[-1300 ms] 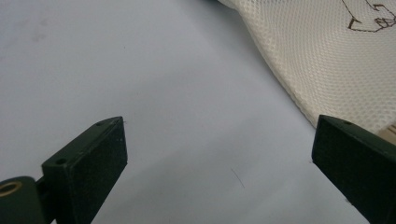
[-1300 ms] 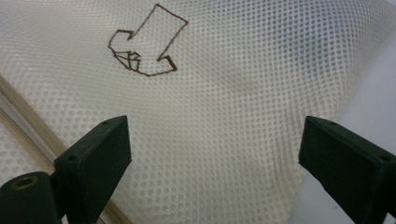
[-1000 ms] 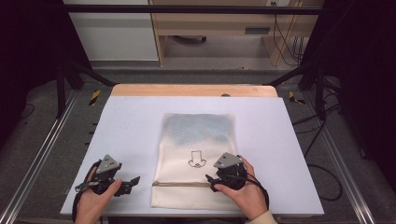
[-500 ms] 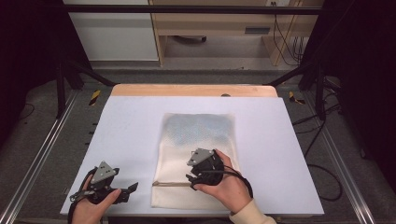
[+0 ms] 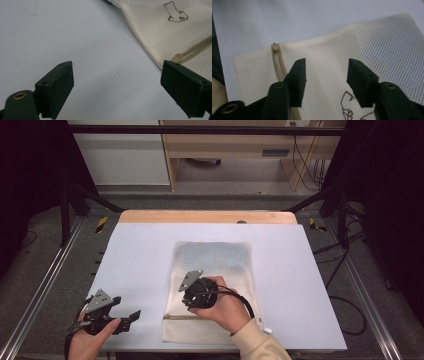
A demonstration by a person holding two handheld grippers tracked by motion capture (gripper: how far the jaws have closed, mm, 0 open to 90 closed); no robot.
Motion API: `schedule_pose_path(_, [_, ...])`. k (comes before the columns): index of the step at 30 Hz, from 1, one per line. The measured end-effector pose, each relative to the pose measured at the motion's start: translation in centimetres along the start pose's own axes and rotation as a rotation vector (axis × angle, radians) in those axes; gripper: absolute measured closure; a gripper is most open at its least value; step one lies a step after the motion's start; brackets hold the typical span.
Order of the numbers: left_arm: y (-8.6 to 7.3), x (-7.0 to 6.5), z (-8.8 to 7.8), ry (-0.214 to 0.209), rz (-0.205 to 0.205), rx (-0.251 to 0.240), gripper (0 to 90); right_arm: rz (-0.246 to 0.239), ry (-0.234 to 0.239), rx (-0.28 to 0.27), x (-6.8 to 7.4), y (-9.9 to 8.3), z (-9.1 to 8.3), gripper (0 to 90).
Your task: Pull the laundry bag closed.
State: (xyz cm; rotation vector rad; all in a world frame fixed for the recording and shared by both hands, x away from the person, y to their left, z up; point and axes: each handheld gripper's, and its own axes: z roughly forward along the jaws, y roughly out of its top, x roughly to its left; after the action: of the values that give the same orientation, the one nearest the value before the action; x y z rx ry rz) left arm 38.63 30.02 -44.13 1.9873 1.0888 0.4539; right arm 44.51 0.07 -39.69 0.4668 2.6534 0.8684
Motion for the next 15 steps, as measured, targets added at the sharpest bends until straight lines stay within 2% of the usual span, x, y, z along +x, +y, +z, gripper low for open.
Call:
schedule_pose_path(2, [0.0, -0.1, -0.1, -0.005, -0.005, 0.014, 11.4, -0.023, 0.031, -0.008, 0.2, 0.5, 0.4, 58.9])
schedule_pose_path(5, [-0.1, -0.3, 0.2, -0.048, -0.031, 0.044, 11.5, -0.055, 0.053, -0.005, 0.6, 1.1, 1.0, 64.0])
schedule_pose_path(7, [-0.1, -0.8, 0.5, -0.065, -0.011, 0.056, 13.3, -0.089, 0.072, 0.005, 0.9, 1.4, 1.6, 66.3])
schedule_pose_path(9, [0.0, -1.3, 0.8, -0.057, 0.026, 0.064, 12.3, -0.097, 0.092, 0.013, 1.0, 1.6, 2.1, 68.2])
schedule_pose_path(14, [0.0, -2.0, 1.5, -0.082, 0.041, 0.076, 11.3, -0.081, 0.123, 0.020, 1.5, 1.3, 2.8, 71.7])
schedule_pose_path(15, [0.1, -2.2, 1.6, -0.086, 0.055, 0.081, 11.3, -0.079, 0.131, 0.026, 1.5, 1.3, 2.8, 72.1])
